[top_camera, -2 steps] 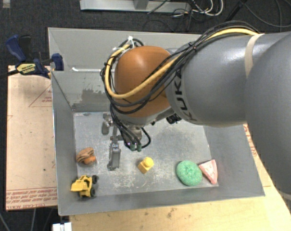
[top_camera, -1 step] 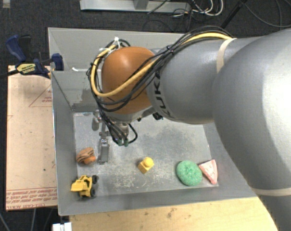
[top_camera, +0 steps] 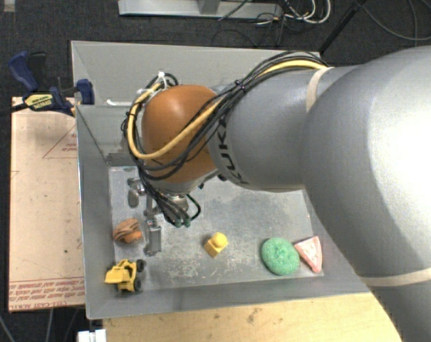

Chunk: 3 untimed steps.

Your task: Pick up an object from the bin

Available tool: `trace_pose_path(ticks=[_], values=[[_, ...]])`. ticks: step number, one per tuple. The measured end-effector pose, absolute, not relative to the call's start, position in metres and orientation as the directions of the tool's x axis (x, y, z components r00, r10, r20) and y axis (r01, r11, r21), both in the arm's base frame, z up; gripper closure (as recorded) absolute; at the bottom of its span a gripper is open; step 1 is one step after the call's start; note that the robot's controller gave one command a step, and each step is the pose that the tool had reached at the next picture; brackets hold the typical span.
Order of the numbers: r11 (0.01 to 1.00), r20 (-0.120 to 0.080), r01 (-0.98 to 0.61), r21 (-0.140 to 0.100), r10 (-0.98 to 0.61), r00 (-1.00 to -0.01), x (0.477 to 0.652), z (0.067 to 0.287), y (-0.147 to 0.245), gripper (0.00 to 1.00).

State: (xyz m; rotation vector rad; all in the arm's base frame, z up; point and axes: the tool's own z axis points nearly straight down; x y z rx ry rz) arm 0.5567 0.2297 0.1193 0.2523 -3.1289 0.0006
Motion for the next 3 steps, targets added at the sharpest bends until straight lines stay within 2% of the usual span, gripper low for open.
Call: trace_pose_path(ticks=[1, 2, 3], values=[[0.970, -0.003, -0.242, 0.002, -0.242, -0.970, 0.556, 0.094, 0.239, 0.00], [0.950, -0.002, -0.312, 0.002, -0.312, -0.950, 0.563, 0.070, 0.240, 1.00], [0.950, -0.002, -0.312, 0.002, -0.312, -0.950, 0.563, 0.070, 0.240, 1.00]])
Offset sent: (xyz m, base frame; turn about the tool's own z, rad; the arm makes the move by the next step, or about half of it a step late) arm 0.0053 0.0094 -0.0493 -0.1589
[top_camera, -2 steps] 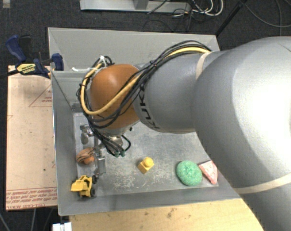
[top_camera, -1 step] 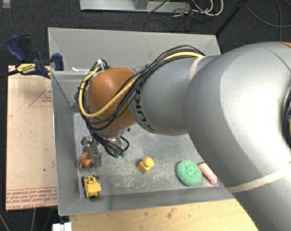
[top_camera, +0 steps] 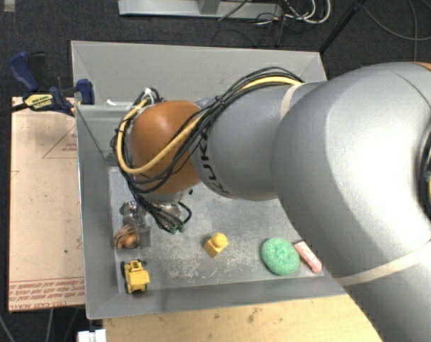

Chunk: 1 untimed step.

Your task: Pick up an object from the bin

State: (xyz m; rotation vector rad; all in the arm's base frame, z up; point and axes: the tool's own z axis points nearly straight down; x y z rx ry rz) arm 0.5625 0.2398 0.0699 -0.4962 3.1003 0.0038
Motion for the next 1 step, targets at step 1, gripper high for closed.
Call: trace_pose_path(ticks=[1], values=[[0.950, -0.004, -0.313, 0.002, -0.313, -0.950, 0.5832, 0.1973, 0.2331, 1.00]])
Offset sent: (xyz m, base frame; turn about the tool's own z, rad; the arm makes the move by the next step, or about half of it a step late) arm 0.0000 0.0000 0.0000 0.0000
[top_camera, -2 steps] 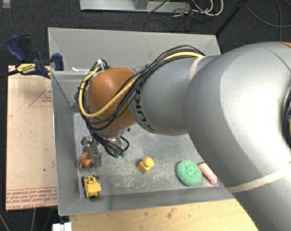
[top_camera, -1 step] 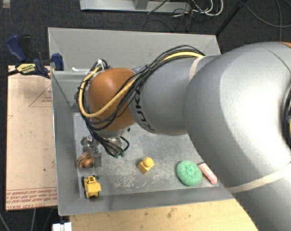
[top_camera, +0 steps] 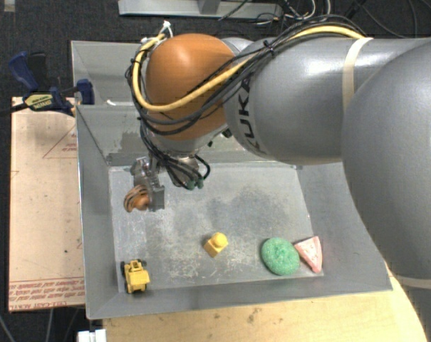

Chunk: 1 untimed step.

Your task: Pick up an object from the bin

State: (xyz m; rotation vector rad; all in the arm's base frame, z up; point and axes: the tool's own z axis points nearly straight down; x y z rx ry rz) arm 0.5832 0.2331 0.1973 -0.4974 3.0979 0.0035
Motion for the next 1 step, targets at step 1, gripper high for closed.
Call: trace_pose_path(ticks=[1], values=[[0.950, -0.003, -0.313, 0.002, -0.313, -0.950, 0.5830, 0.1970, 0.2330, 1.00]])
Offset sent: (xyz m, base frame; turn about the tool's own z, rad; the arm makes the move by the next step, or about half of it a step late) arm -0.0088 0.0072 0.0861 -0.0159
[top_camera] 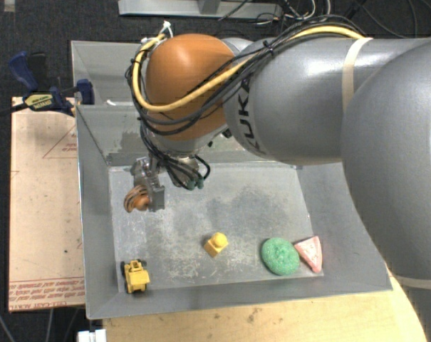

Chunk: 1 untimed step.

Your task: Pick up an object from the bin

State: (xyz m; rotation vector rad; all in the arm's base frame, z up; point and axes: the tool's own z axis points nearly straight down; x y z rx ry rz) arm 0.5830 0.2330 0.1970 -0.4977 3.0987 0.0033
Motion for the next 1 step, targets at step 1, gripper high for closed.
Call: trace_pose_path(ticks=[1], values=[[0.948, 0.004, -0.320, 0.001, -0.320, -0.948, 0.5774, 0.2414, 0.2364, 1.00]])
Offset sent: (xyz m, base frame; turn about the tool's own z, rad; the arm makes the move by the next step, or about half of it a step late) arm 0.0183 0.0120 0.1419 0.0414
